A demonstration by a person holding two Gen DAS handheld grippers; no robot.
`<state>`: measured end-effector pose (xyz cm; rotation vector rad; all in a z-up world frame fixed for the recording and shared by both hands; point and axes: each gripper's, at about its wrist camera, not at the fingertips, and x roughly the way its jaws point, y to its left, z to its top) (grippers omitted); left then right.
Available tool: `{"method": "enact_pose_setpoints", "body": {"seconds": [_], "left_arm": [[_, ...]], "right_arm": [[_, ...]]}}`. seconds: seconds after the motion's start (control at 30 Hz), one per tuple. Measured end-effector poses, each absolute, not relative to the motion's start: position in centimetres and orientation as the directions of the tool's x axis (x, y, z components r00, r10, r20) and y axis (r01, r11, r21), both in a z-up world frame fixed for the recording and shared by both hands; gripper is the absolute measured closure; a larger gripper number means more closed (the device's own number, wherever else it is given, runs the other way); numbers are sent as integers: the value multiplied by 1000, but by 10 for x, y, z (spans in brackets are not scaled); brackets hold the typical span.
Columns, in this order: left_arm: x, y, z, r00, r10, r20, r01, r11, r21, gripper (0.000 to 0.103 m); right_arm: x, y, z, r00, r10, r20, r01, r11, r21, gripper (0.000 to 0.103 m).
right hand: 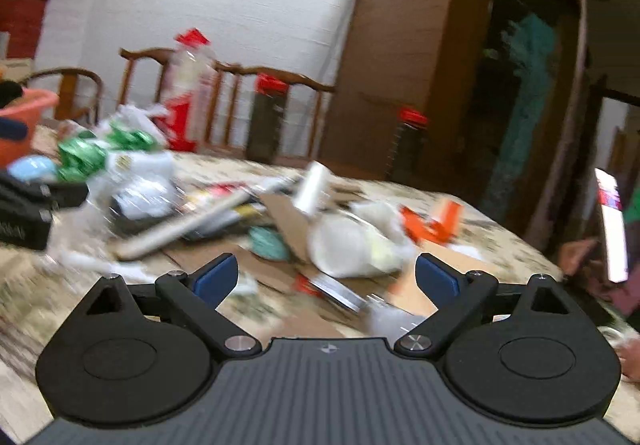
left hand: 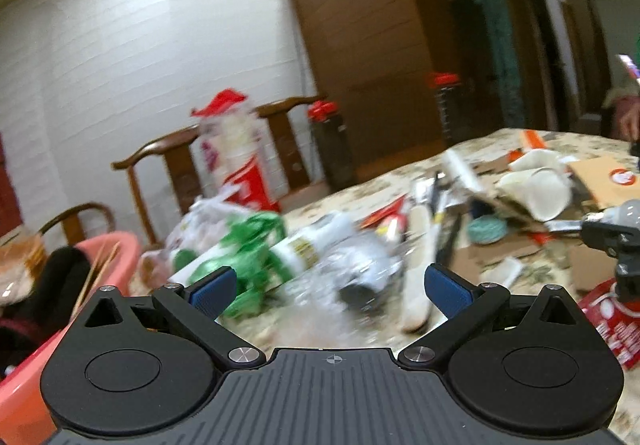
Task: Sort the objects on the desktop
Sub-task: 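Move both grippers back over the table toward the paper cup and wrapped figure, then grasp the white yellow-lined paper cup with the right gripper while the left approaches the wrapped figure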
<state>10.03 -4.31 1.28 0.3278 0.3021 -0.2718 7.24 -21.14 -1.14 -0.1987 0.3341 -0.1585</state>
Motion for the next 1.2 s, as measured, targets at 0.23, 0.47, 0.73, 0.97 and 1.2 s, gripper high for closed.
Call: {"method": "enact_pose_setpoints", "body": {"seconds": [0.23, 0.47, 0.73, 0.97, 1.2], "left_arm": [[108, -76, 5, 905, -241, -350, 342, 901, 265, 0], [114, -85, -7, 890, -251, -381, 362, 897, 253, 0], [80, -91, -10, 854, -352, -383, 475, 828, 298, 0], [87, -80, -10, 865, -313, -393, 433, 861, 267, 0], [93, -75, -11, 868, -298, -397, 420, 867, 268, 0]], "right_arm": [[40, -237, -22, 924, -262, -280, 199, 952, -233, 7], [31, -241, -27, 923, -237, -303, 182, 963, -197, 7], [8, -237, -39, 910, -71, -409, 68, 997, -22, 5], [24, -219, -47, 865, -86, -494, 44, 994, -95, 4], [39, -230, -44, 836, -41, -548, 58, 998, 13, 18]]}}
